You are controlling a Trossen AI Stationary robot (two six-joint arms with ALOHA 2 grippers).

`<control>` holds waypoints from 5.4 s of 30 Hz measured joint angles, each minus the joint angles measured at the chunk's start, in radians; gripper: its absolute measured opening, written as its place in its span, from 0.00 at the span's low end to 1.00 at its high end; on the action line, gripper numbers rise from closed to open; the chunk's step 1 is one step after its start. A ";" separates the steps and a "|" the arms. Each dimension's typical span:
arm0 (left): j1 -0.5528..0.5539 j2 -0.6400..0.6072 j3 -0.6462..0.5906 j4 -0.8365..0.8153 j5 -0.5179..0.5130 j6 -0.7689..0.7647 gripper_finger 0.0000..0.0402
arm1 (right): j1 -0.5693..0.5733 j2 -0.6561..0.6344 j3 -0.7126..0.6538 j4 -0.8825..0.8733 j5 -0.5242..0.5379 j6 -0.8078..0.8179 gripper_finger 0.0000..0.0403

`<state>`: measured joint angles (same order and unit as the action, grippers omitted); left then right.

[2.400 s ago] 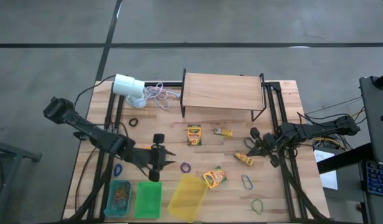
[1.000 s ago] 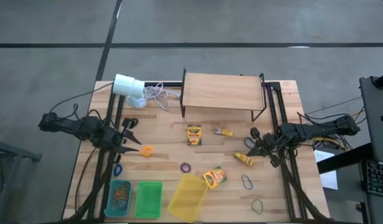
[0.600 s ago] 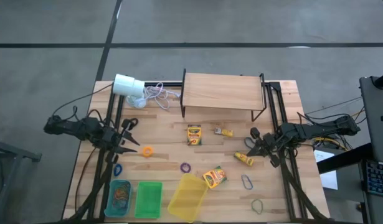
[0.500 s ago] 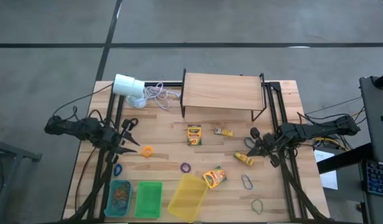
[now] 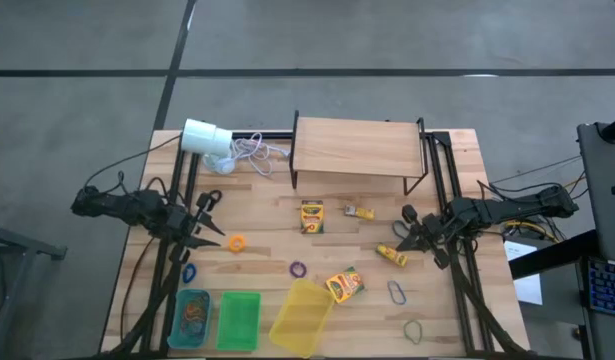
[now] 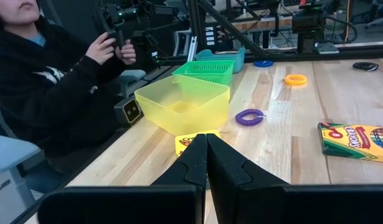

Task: Pick & Place Office Desk Supplies
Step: Put the blue rubberband into the blue bin

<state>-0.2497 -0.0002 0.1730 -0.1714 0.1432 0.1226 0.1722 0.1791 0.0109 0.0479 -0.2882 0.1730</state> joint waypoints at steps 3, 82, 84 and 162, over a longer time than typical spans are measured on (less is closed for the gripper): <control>0.000 0.000 0.000 -0.006 0.000 0.000 0.32 | 0.000 0.000 0.000 0.000 0.000 0.000 0.02; 0.000 0.000 0.000 -0.202 -0.001 0.002 0.32 | 0.002 0.001 0.000 0.251 0.000 -0.073 0.02; 0.000 0.000 0.000 -0.202 -0.001 0.002 0.32 | 0.002 0.000 0.000 0.288 0.000 -0.247 0.02; 0.000 0.002 0.000 -0.260 -0.001 0.002 0.32 | 0.566 1.617 1.148 -0.987 0.366 1.791 0.37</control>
<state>-0.2497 0.0016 0.1734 -0.4316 0.1425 0.1246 0.7380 1.7965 1.1586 -0.9387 0.0775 1.9642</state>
